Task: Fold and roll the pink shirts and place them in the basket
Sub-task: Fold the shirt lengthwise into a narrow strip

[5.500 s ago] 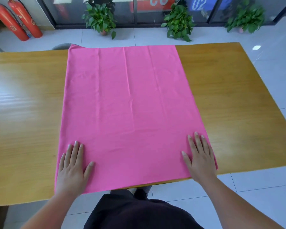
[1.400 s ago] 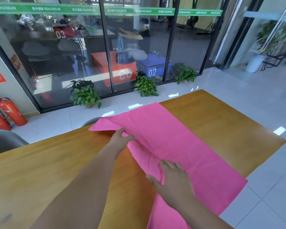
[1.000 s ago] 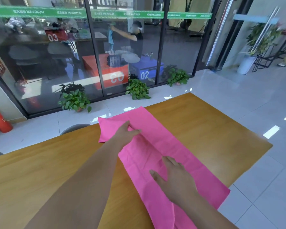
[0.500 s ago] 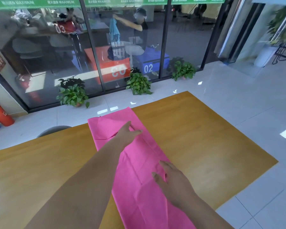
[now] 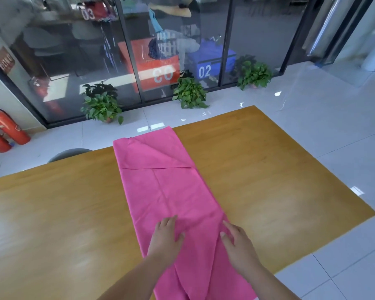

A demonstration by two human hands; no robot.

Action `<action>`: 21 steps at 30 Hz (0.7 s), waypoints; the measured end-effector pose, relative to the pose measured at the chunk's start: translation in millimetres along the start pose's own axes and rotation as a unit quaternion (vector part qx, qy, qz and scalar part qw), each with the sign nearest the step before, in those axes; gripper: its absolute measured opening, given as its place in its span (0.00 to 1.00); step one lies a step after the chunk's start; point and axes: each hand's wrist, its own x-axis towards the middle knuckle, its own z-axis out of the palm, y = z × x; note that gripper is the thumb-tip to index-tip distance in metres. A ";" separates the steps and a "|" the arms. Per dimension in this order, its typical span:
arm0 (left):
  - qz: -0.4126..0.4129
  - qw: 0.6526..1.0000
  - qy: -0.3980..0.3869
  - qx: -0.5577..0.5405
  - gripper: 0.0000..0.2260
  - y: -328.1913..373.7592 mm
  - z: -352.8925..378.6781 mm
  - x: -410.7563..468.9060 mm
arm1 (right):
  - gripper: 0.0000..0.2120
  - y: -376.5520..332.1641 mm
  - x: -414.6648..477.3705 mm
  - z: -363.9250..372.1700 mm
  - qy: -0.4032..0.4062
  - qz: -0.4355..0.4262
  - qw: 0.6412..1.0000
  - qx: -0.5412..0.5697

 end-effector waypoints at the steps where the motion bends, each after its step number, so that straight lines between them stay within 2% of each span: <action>1: 0.012 1.000 0.003 0.015 0.28 -8.0 4.5 -13.2 | 0.23 2.5 -7.2 4.7 0.011 -0.008 1.000 -0.007; 6: 0.039 0.999 0.016 0.026 0.26 -27.5 10.6 -38.5 | 0.24 15.5 -41.3 24.8 0.035 -0.026 0.996 -0.080; 10: 0.002 1.000 -0.003 -0.005 0.25 -28.6 7.5 -31.9 | 0.25 19.3 -65.6 33.3 0.045 0.004 0.996 -0.083; 12: -0.021 0.999 -0.021 -0.014 0.20 -27.4 4.8 -30.1 | 0.24 22.9 -75.3 34.8 0.043 0.027 0.996 -0.069; 14: -0.035 0.999 -0.032 0.004 0.09 -22.7 1.3 -30.1 | 0.23 26.4 -82.6 32.8 0.040 0.040 0.998 -0.037; 16: -0.051 0.997 -0.050 -0.001 0.06 -13.9 0.8 -33.0 | 0.22 29.1 -89.5 31.2 0.035 0.041 0.999 0.001; 18: -0.047 0.989 -0.093 -0.108 0.07 7.3 -0.1 -44.0 | 0.20 30.9 -91.6 22.0 0.035 0.056 0.995 0.070; 19: -0.024 0.973 -0.133 -0.187 0.08 22.8 -0.7 -54.8 | 0.18 34.1 -88.7 15.0 0.037 0.073 0.989 0.124; 21: 0.011 0.912 -0.217 -0.347 0.11 51.6 -3.8 -78.9 | 0.17 43.7 -86.0 5.0 0.025 0.114 0.965 0.235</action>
